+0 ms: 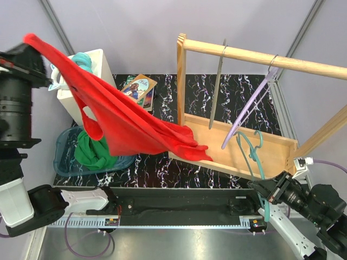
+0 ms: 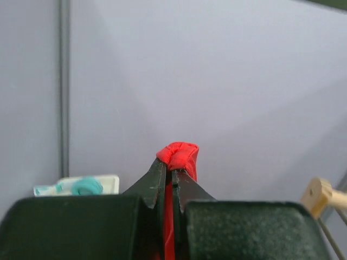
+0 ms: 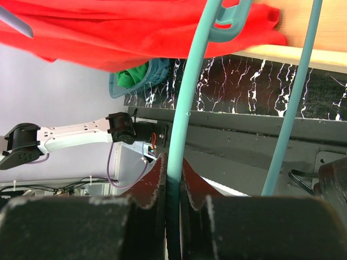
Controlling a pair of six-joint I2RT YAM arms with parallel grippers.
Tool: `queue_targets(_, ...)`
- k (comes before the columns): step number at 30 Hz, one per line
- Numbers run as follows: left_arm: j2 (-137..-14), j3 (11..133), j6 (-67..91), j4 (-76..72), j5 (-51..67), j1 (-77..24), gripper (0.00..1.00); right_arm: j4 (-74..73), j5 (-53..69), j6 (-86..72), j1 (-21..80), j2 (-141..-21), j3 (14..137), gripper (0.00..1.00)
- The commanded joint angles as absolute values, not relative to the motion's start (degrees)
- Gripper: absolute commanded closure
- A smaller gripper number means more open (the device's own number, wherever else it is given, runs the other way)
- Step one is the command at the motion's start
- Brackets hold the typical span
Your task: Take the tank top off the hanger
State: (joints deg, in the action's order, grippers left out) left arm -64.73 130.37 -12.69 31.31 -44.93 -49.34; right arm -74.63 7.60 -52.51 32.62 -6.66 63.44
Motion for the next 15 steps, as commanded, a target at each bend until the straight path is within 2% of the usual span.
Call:
queue_targets(1,-66.09,136.75,-32.5,8.21,-47.03,-49.31,1.0,-69.79,8.17,-51.95,32.7,-9.67,63.54,1.0)
queue_targets(8,-69.34,143.44,-54.46,-5.87,-43.95,-52.46,1.0,-68.73,9.14,-52.03,32.7,-10.99,62.41,1.0)
queue_targets(9,-69.52,142.13,-63.8,-9.11,-44.29,-55.86,1.0,-68.21,9.31,-52.12,32.7,-11.25,62.14,1.0)
queue_targets(12,-71.36,142.99,-79.04,-22.37,-46.49,-65.89,1.0,-67.59,9.75,-51.51,32.78,-12.47,61.79,1.0)
queue_targets(14,-70.14,142.47,-80.51,-24.6,-49.73,-71.6,1.0,-66.98,10.54,-51.15,32.7,-13.18,61.53,1.0)
queue_targets(15,-68.66,138.03,-80.25,-28.52,-51.23,-73.28,1.0,-66.36,10.63,-51.15,32.7,-13.71,61.44,1.0)
